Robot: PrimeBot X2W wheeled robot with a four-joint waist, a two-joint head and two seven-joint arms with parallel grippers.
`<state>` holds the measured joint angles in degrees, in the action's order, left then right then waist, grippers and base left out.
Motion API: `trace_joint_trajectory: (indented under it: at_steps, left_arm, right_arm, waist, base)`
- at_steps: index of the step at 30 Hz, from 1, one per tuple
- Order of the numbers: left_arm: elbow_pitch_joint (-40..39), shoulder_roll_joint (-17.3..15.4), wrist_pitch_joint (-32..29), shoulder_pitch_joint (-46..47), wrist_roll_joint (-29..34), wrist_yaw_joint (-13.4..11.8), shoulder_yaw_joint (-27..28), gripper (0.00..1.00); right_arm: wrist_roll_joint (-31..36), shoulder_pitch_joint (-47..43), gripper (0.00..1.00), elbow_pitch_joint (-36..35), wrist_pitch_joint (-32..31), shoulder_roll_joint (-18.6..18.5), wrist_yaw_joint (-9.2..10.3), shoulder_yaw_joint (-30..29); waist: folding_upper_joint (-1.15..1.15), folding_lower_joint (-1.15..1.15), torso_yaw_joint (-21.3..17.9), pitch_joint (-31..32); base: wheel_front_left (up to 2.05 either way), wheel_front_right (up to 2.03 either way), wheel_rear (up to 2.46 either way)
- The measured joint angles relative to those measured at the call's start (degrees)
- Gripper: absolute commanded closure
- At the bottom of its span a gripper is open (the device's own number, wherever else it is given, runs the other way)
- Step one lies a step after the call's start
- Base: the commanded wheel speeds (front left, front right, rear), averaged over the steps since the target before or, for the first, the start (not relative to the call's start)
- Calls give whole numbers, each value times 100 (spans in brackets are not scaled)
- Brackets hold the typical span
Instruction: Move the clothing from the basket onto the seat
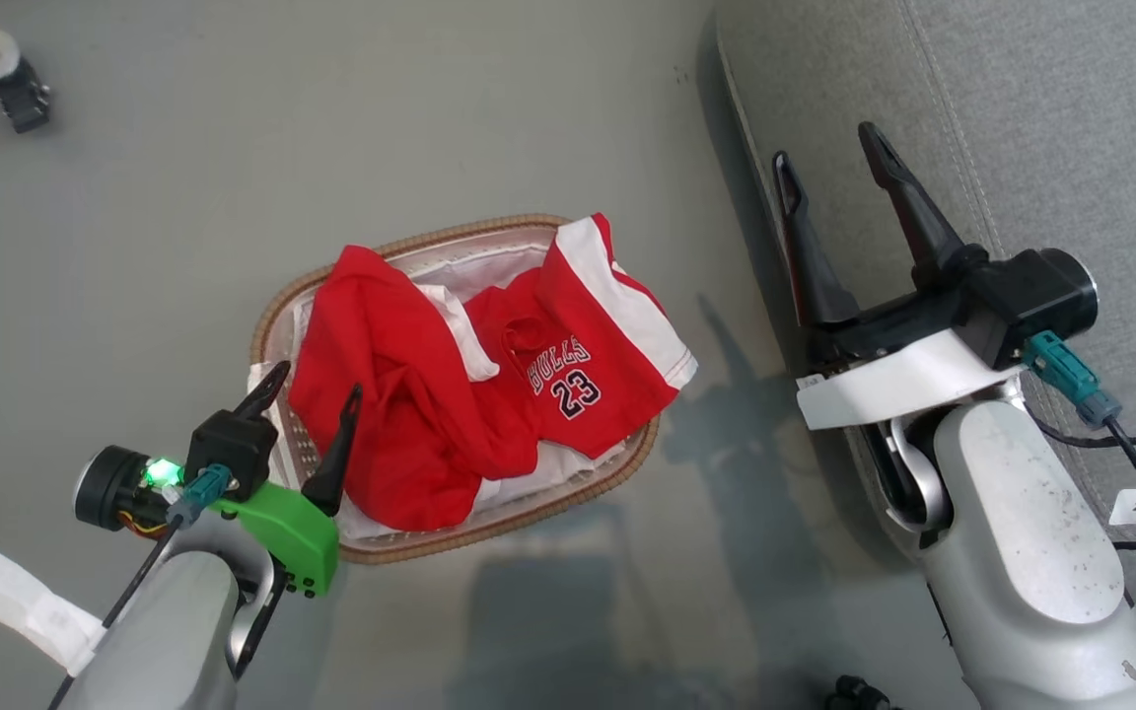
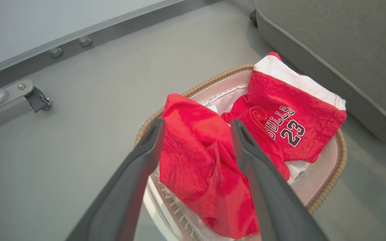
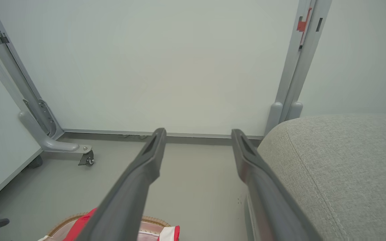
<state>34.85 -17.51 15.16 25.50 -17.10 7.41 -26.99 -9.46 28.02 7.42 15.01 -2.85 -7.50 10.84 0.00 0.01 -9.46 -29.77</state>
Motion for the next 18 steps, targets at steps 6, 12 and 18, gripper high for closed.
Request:
trace_joint_trajectory:
  at_steps: [6,12,18]
  left_arm:
    - [602,-148,2,483,-64,0,-559,0]
    - [1373,-205,1,994,-36,9,-1023,0]
    - [2559,-126,-171,1539,265,-200,-1246,0]
  right_arm:
    - [-136,47,0,-121,0,0,0,66]
    - [-250,43,0,-147,0,1,0,98]
    - [-321,4,0,-135,0,1,0,88]
  waist:
    - [0,0,-268,-450]
    - [0,0,-519,-822]
    - [0,0,-785,-1114]
  base:
    - [0,0,0]
    - [0,0,0]
    - [0,0,0]
